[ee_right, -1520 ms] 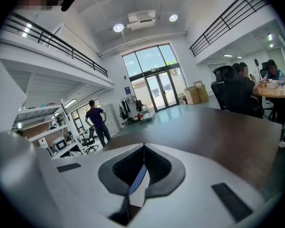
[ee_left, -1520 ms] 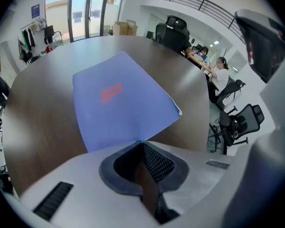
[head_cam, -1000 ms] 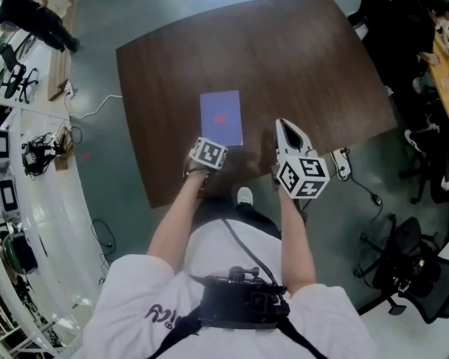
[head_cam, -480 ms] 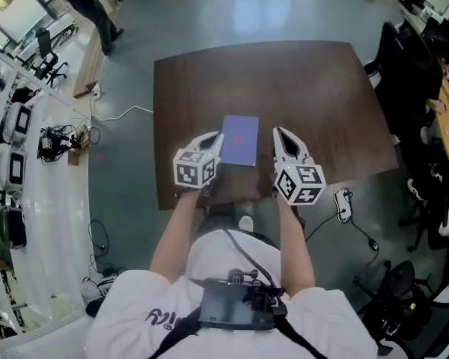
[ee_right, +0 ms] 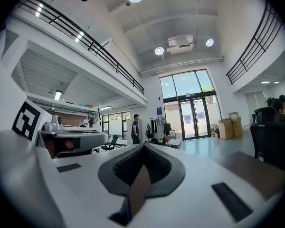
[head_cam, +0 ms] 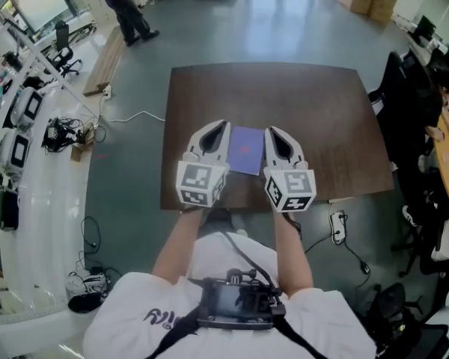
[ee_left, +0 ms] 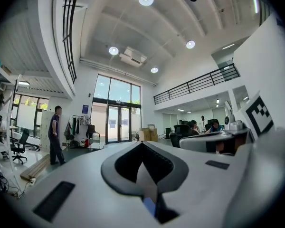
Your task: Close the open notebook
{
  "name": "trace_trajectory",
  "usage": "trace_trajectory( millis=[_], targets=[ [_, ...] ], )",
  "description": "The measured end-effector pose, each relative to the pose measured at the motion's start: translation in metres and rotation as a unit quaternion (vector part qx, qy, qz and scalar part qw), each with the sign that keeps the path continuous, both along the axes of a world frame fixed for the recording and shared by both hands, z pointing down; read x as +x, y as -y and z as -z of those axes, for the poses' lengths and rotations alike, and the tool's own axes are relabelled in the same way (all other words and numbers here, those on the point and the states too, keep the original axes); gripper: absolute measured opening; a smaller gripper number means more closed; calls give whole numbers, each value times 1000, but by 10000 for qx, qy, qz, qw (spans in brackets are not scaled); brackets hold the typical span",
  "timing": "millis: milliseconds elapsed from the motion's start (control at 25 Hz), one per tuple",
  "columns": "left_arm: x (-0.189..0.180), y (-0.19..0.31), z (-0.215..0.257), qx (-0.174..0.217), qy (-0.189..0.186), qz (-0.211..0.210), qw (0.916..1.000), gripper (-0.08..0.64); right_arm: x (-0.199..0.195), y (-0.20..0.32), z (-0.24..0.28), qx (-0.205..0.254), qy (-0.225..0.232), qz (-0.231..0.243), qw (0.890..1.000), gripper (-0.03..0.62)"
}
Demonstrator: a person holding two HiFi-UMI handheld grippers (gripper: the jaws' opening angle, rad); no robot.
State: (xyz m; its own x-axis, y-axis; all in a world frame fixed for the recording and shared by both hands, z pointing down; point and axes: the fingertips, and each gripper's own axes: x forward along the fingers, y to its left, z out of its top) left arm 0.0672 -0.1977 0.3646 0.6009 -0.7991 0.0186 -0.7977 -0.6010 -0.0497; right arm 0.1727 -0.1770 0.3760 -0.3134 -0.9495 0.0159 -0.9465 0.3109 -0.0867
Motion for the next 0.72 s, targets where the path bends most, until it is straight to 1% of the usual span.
trace_trajectory(
  millis=[120, 400, 720],
  targets=[
    [-1, -5, 1, -28, -110, -12, 9999, 9, -5, -2, 5, 72, -24, 17, 10000, 3],
    [-10, -9, 4, 91, -101, 56, 9999, 9, -10, -6, 6, 101, -37, 2, 9999, 3],
    [10, -8, 2, 108, -33, -116, 9999, 9, 4, -7, 12, 199, -49, -134, 9997, 3]
  ],
)
